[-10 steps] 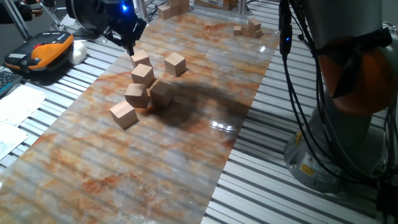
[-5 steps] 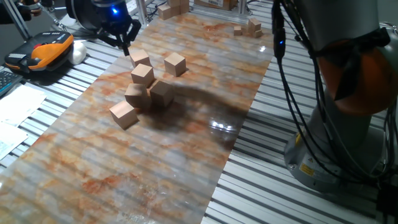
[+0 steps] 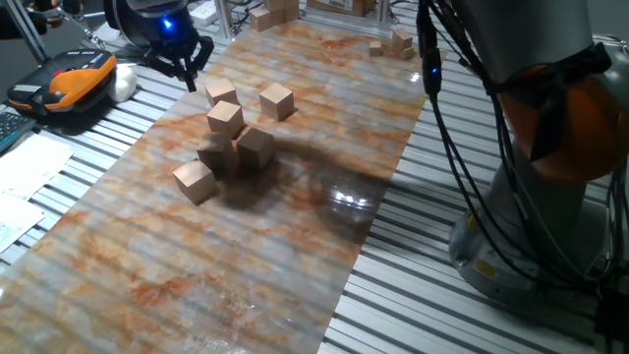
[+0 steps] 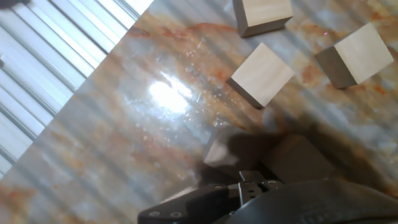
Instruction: Stack the blocks into a pyramid shape
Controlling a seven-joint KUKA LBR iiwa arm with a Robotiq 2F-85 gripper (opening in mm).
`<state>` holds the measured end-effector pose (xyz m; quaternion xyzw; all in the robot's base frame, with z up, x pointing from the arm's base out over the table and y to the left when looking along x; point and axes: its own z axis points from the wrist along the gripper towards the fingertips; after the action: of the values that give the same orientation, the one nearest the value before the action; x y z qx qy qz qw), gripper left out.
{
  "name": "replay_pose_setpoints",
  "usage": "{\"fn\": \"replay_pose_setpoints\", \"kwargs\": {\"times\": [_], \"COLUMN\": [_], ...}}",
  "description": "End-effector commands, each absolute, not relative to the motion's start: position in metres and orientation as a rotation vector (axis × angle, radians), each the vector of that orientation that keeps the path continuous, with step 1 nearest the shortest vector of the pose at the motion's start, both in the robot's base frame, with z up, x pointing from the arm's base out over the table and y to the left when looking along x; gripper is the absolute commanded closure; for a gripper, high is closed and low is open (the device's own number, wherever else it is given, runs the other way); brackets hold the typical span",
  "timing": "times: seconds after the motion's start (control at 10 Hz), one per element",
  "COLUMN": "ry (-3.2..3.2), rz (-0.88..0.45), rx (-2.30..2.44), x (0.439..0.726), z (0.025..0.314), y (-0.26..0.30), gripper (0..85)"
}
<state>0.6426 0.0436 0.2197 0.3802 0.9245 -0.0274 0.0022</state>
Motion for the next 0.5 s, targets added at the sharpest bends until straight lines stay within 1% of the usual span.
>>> {"fn": "replay_pose_setpoints", "kwargs": {"times": [0.0, 0.4], "ry": [2.904, 2.918], "rz": [-0.078, -0.020], "rx": [1.187, 1.179], "x": [0.644, 0.650], "z": [0.218, 0.207], "y": [0.044, 0.044], "gripper": [85.0, 85.0]}}
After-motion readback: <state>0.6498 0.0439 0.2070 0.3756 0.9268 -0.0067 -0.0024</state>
